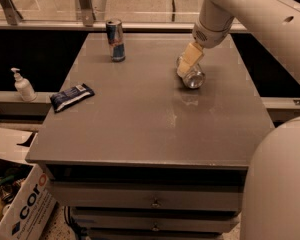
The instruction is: Pick 7up can
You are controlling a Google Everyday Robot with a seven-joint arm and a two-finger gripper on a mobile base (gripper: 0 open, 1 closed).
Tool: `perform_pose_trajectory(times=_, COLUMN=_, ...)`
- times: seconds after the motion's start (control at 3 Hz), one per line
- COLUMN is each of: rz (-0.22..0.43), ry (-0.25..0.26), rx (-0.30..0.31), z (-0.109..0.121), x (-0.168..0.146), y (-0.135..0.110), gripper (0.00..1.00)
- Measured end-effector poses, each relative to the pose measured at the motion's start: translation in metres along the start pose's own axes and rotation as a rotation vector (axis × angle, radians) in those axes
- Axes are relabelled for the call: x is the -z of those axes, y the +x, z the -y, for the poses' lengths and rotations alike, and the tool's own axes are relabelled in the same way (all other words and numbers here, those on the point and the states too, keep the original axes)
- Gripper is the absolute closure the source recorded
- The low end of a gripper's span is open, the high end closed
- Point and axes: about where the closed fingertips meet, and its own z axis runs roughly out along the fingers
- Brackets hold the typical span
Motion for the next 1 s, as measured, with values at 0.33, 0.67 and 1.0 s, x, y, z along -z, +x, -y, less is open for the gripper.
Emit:
perform_pose_trajectory(times=0.33, rz=-0.010, ry=-0.025, rx=-0.053, z=0.001, x=-0.012, y=-0.001, gripper=0.00)
perform_pose_trajectory(times=0.67, rz=-0.010, ry=-0.043, rx=-0.088, z=0.000, x=-0.019, y=-0.002, gripper=0.00)
perform_pose_trajectory(times=1.0, rz=-0.013, ry=-0.052, rx=-0.113, z=-0.003, x=-0.024, y=-0.002, gripper=0.00)
